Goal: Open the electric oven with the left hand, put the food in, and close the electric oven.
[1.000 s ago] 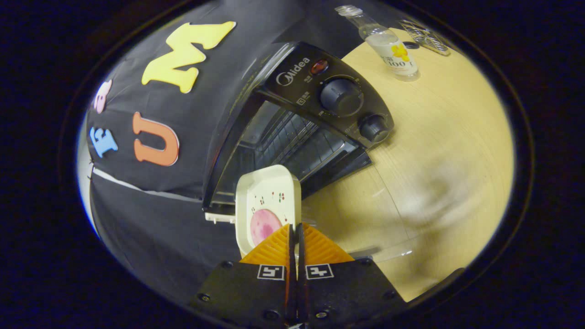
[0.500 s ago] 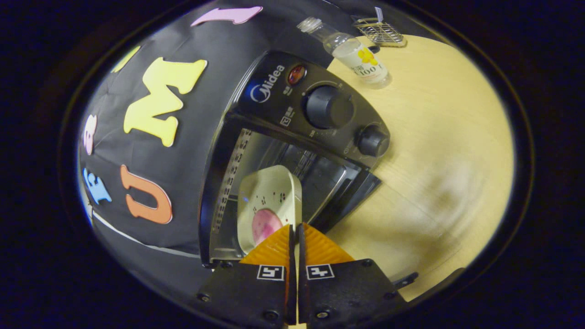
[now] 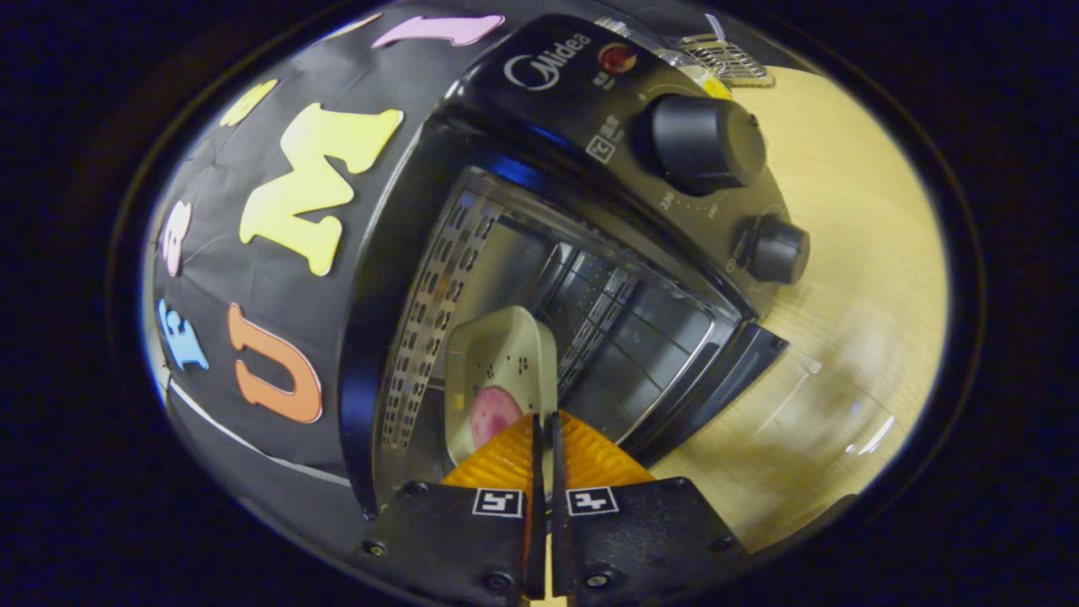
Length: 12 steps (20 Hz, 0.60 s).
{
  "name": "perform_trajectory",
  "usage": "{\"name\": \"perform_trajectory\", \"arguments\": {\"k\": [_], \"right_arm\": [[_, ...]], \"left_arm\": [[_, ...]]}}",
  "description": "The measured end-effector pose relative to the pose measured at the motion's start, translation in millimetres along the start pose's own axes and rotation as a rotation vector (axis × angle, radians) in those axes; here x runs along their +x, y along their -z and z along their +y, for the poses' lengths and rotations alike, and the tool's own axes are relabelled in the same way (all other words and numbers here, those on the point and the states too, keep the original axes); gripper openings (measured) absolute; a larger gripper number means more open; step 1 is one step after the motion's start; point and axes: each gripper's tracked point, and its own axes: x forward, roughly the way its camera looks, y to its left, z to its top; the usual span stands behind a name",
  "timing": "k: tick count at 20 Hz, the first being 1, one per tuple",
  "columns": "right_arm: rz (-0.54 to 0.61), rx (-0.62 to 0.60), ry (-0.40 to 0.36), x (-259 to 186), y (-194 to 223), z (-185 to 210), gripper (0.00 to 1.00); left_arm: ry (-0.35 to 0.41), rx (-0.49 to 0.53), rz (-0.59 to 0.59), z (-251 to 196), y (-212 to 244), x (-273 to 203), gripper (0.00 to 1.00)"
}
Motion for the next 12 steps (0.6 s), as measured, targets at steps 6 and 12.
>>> {"name": "perform_trajectory", "arguments": {"k": [6,12], "right_arm": [[-0.116,-0.125,-0.091,-8,-11,2,0.17],[-0.101,-0.253,-0.073,-42,1,-15,0.37]], "left_arm": [[0.000,-0.023,0.001,0,0,-1,0.96],[-0.001,-0.039,0.022,-4,1,-3,0.96]]}}
